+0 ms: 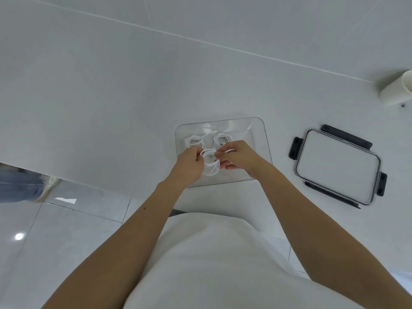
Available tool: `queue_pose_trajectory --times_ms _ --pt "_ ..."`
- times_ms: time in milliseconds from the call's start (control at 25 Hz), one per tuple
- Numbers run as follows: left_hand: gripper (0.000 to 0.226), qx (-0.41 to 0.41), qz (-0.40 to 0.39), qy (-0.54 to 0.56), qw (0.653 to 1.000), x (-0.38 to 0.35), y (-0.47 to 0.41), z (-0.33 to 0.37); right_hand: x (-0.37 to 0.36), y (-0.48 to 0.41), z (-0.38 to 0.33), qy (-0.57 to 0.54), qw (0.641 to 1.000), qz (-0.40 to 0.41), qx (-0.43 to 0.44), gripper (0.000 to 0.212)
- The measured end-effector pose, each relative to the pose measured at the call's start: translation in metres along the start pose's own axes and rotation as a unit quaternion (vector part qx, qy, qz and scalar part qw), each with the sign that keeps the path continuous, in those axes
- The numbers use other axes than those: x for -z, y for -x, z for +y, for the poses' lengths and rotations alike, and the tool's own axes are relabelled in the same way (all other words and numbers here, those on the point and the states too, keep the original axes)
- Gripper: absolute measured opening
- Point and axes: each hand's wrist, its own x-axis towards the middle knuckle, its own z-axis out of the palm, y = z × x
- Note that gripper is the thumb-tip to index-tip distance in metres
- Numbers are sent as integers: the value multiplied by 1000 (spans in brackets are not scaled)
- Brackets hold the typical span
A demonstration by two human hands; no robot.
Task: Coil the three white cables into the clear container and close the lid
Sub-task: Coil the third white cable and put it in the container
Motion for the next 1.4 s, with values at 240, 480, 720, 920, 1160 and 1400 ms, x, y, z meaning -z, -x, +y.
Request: queue_pose_trajectory --times_ms 240,480,720,920,1160,1400 --pt "30 5 -25 -101 995 -15 -3 -9 -9 -19 15 51 998 -30 -22 12" --pt "23 -1 -44 -172 984 -29 -11 -16 -17 -31 27 207 978 -15 8 16" --pt "20 -13 -24 -187 982 -33 -13 -18 -23 -32 29 340 938 41 45 30" --pt "15 -20 -18 -176 984 -34 -13 -17 -23 -31 28 347 934 52 72 33" --pt "32 -44 2 -180 983 -26 -5 -6 -19 -22 31 308 944 80 92 30" --pt "29 -162 44 -42 985 -28 2 51 16 22 23 130 969 166 133 20"
